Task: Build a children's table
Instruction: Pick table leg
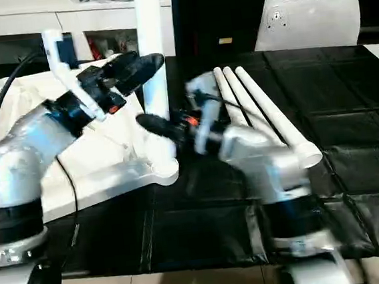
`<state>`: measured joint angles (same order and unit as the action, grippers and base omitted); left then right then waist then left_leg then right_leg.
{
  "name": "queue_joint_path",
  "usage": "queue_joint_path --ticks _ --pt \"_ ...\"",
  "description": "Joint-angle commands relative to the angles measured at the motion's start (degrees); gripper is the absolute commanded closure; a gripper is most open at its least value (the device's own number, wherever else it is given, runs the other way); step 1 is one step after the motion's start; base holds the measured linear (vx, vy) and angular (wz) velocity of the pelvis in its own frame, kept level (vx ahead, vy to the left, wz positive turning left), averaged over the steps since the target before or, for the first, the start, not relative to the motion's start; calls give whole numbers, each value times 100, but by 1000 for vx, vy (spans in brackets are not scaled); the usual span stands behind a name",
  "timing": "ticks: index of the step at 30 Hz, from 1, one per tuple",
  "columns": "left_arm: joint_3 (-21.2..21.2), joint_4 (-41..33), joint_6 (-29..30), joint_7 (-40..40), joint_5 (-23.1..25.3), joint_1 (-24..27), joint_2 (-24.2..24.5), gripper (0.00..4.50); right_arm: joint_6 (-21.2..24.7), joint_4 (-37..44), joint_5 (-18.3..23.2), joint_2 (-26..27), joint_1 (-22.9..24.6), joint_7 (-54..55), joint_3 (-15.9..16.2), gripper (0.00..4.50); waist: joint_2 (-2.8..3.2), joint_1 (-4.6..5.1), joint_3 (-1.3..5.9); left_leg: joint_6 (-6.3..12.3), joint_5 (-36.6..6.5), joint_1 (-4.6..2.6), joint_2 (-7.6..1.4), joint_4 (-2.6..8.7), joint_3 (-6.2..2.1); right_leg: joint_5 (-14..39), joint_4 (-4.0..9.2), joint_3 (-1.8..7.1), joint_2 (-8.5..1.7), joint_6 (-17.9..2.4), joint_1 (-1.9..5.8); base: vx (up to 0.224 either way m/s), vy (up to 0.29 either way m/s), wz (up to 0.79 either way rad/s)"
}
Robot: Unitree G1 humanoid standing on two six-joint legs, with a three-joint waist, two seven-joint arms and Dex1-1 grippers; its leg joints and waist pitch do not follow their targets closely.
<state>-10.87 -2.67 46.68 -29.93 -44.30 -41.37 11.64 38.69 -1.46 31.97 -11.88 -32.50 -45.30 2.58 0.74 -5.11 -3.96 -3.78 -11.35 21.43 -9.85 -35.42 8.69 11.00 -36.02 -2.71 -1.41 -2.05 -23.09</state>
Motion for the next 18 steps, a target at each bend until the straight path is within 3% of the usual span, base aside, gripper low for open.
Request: queue_joint_path --ticks 1,2,5,8,12,13,15,18 --pt "-192 139 282 -241 -335 -151 154 3 89 270 227 -174 27 -487 12 259 -26 -19 449 121 -374 -14 -213 340 -38 1038 460 307 -550 -818 385 0 0 0" --pt "-219 162 398 -418 -513 -181 194 0 118 257 251 -250 2 -604 12 259 -6 -26 448 141 -329 -11 -219 343 -47 1036 451 305 -555 -823 383 0 0 0" --pt "-232 185 478 -620 -679 -196 243 0 143 242 286 -331 -18 -730 22 259 -31 -19 446 155 -317 -2 -215 342 -44 1068 464 300 -555 -845 385 0 0 0" --pt "-158 143 515 -974 -795 -166 364 0 193 254 353 -458 -29 -911 72 259 -19 -32 447 159 -316 -18 -231 346 -47 1172 463 300 -563 -826 371 0 0 0" --pt "-185 84 612 -1219 -1079 -114 419 34 235 274 410 -549 -21 -1052 106 259 -20 -30 447 148 -315 -15 -234 343 -41 1150 455 300 -566 -863 371 0 0 0" --pt "-106 45 615 -1392 -1054 -87 496 34 236 289 383 -575 -15 -1079 140 259 10 -36 445 146 -319 -17 -232 342 -45 1173 459 297 -567 -864 365 0 0 0" --pt "-26 27 597 -1524 -987 -76 574 70 238 291 367 -589 -16 -1100 152 259 -8 -28 442 137 -345 -20 -235 351 -46 1238 469 299 -563 -823 369 0 0 0" --pt "192 -19 445 -1673 -719 -21 736 78 224 319 327 -588 2 -1067 167 259 17 -25 445 116 -348 -27 -246 359 -56 1224 462 301 -560 -790 361 0 0 0"
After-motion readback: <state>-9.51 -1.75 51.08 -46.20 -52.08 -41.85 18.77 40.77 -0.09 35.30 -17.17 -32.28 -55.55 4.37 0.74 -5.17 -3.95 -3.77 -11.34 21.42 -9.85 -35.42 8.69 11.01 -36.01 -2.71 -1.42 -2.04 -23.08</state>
